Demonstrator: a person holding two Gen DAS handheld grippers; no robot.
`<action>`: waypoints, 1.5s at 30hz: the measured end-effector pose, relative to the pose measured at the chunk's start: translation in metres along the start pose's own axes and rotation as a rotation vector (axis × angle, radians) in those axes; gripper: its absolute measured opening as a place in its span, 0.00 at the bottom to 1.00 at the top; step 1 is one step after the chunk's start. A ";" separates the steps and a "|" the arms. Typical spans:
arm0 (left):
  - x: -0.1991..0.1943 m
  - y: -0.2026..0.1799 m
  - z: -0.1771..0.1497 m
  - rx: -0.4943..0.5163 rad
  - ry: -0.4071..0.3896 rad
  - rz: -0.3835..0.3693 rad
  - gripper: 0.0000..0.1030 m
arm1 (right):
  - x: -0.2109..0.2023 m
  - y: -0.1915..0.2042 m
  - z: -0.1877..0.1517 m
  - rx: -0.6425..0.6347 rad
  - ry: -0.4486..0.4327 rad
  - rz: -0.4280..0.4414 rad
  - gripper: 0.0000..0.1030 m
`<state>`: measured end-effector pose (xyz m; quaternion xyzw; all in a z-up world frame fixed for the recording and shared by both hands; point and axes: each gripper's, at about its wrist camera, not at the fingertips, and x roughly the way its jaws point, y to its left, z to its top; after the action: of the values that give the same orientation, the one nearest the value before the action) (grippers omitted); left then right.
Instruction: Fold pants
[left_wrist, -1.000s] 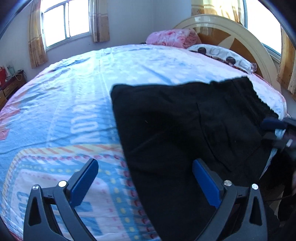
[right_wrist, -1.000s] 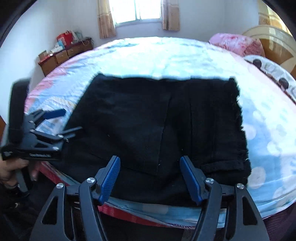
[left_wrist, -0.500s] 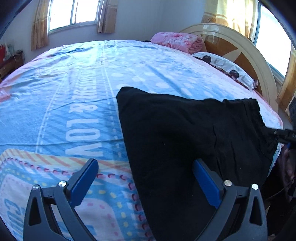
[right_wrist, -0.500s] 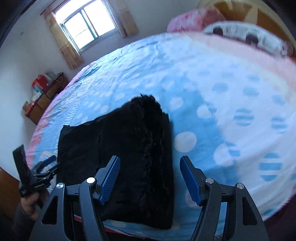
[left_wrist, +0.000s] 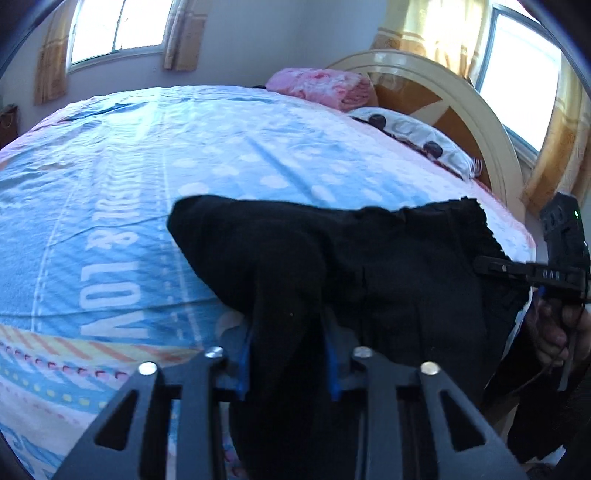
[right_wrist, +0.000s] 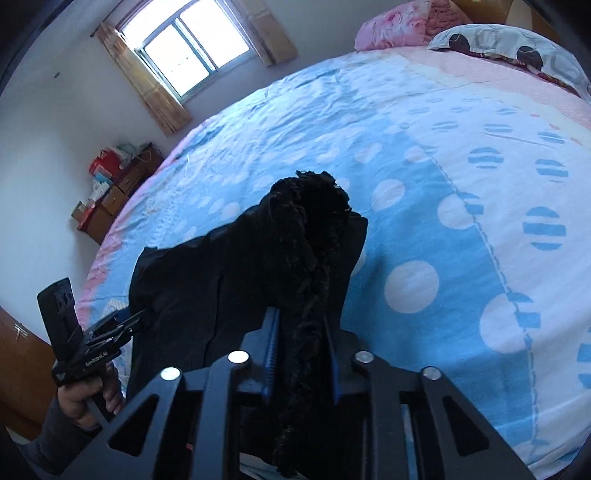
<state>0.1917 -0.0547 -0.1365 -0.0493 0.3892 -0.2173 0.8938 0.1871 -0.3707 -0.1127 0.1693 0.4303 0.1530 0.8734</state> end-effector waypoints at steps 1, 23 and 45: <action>-0.003 0.001 0.000 -0.008 -0.006 -0.008 0.21 | -0.004 0.008 0.000 -0.029 -0.011 -0.012 0.16; -0.142 0.165 0.016 -0.223 -0.215 0.306 0.08 | 0.133 0.242 0.124 -0.474 0.101 0.194 0.14; -0.121 0.194 -0.027 -0.318 -0.155 0.607 1.00 | 0.236 0.216 0.132 -0.301 0.228 0.173 0.62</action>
<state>0.1671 0.1739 -0.1236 -0.0863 0.3463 0.1260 0.9256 0.4039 -0.1016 -0.1101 0.0550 0.4825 0.3083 0.8180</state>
